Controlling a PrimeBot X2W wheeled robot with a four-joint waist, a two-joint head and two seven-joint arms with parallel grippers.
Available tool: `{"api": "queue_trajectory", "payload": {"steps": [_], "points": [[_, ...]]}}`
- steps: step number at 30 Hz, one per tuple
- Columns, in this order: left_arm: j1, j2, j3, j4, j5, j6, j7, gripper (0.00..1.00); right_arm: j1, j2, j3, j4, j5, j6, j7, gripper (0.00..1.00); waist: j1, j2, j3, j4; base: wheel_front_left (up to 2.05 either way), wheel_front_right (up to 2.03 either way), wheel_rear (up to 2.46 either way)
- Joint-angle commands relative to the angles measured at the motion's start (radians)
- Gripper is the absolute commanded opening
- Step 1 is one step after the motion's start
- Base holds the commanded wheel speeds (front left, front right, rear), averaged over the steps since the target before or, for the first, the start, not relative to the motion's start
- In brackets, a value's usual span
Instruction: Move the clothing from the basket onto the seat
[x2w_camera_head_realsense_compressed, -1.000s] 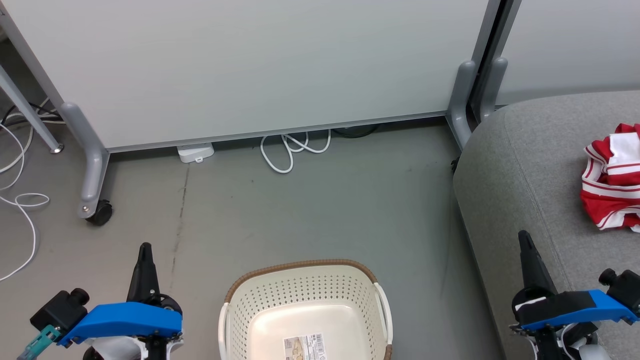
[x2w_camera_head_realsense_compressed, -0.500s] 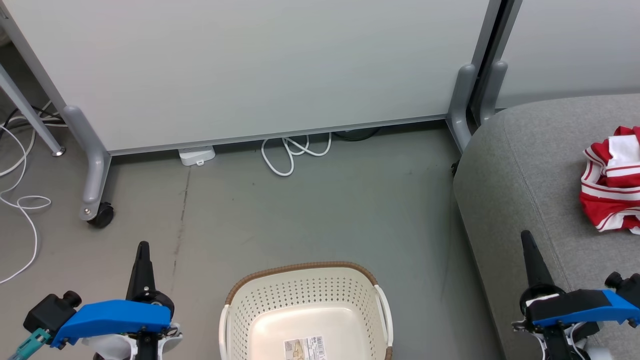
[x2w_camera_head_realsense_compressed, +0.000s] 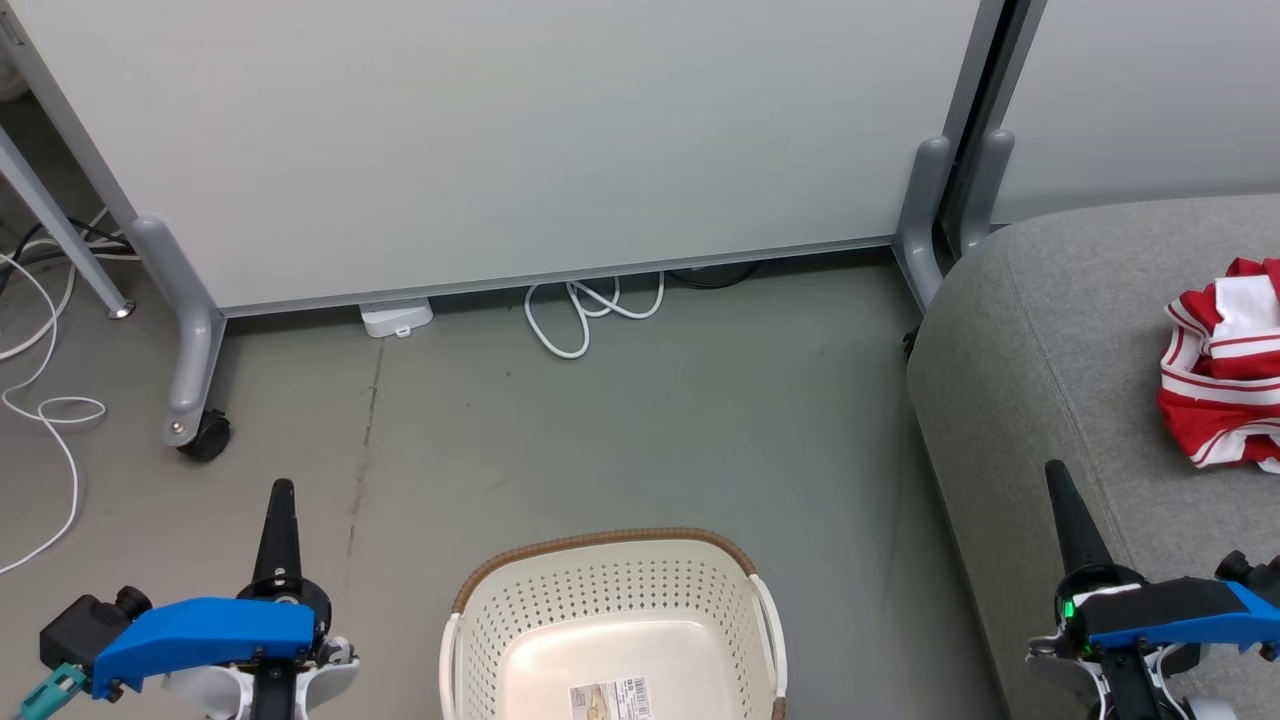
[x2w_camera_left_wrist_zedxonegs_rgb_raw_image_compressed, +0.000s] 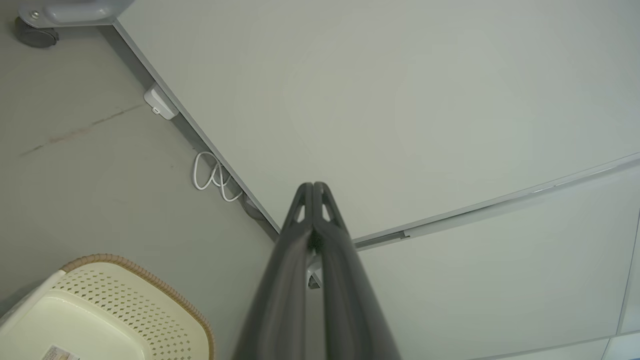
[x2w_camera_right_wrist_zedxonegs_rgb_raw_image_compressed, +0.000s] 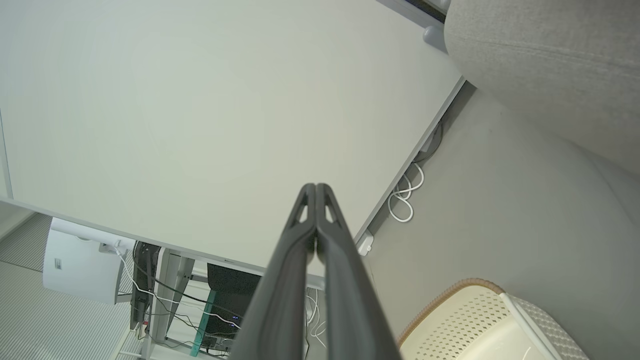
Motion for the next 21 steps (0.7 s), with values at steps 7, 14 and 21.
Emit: {"api": "queue_trajectory", "payload": {"steps": [7, 14, 21], "points": [[-0.023, 0.002, 0.01, -0.016, -0.079, -0.005, 0.021, 0.0, -0.01, 0.002, -0.008, -0.014, 0.078, 0.0, 0.022, 0.0, 0.0, -0.0001, -0.004, 0.001, 0.0, 0.0, 0.0], [-0.024, 0.002, 0.016, -0.02, -0.142, -0.004, 0.037, 0.0, -0.01, 0.003, -0.013, -0.015, 0.138, 0.0, 0.038, 0.0, 0.0, -0.0001, -0.009, 0.001, 0.0, 0.0, 0.0], [-0.025, 0.002, 0.023, -0.023, -0.202, -0.005, 0.053, 0.0, -0.009, 0.003, -0.018, -0.017, 0.196, 0.0, 0.053, 0.0, 0.0, -0.0001, -0.013, 0.002, 0.0, 0.0, 0.0]]}}
